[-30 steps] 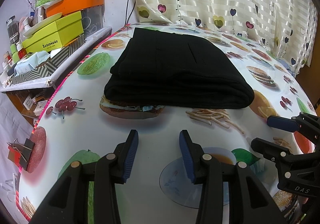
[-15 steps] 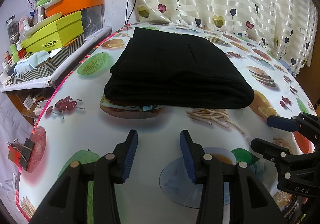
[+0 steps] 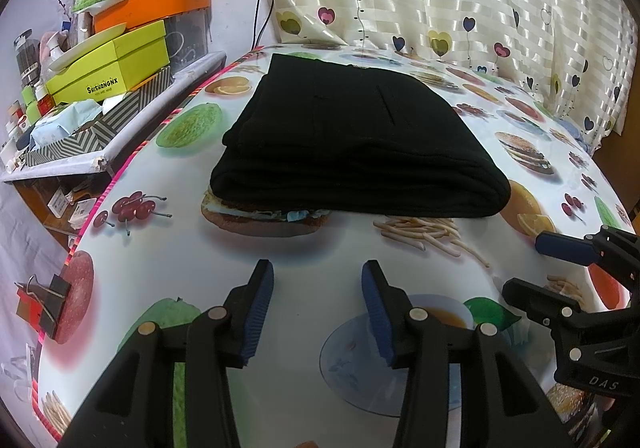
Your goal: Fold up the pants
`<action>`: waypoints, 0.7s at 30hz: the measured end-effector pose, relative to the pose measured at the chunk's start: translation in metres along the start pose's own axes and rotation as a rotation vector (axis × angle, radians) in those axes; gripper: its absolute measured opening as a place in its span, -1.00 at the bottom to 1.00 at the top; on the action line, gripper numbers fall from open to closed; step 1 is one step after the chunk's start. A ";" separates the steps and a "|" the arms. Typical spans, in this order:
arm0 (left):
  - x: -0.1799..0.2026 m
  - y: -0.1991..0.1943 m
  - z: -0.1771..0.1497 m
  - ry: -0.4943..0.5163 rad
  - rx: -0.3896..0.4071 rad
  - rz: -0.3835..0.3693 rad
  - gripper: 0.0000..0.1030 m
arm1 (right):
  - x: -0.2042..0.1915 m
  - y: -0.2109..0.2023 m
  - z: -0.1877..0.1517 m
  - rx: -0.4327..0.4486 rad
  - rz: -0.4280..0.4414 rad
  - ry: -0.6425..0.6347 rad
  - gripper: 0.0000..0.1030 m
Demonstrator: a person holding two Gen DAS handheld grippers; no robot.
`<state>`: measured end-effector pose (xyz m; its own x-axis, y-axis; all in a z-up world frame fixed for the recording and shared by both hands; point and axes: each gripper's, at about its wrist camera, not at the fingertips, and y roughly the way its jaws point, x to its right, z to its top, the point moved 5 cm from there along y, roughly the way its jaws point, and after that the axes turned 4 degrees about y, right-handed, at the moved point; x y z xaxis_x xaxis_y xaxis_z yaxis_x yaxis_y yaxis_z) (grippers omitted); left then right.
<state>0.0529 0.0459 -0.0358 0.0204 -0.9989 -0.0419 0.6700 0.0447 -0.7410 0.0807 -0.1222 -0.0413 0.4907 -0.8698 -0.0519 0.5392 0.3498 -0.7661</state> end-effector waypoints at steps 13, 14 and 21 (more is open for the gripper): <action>-0.002 0.001 -0.002 -0.005 -0.003 0.003 -0.02 | 0.000 0.000 0.000 0.000 0.001 0.000 0.14; -0.002 0.001 -0.002 -0.005 -0.003 0.002 -0.02 | 0.000 0.000 0.000 0.000 0.000 0.000 0.14; -0.002 0.001 -0.001 -0.005 -0.003 0.002 -0.02 | 0.000 0.000 0.000 0.000 0.000 0.000 0.14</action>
<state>0.0526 0.0482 -0.0374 0.0253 -0.9989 -0.0402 0.6677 0.0468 -0.7430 0.0806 -0.1220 -0.0413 0.4906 -0.8698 -0.0522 0.5388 0.3500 -0.7663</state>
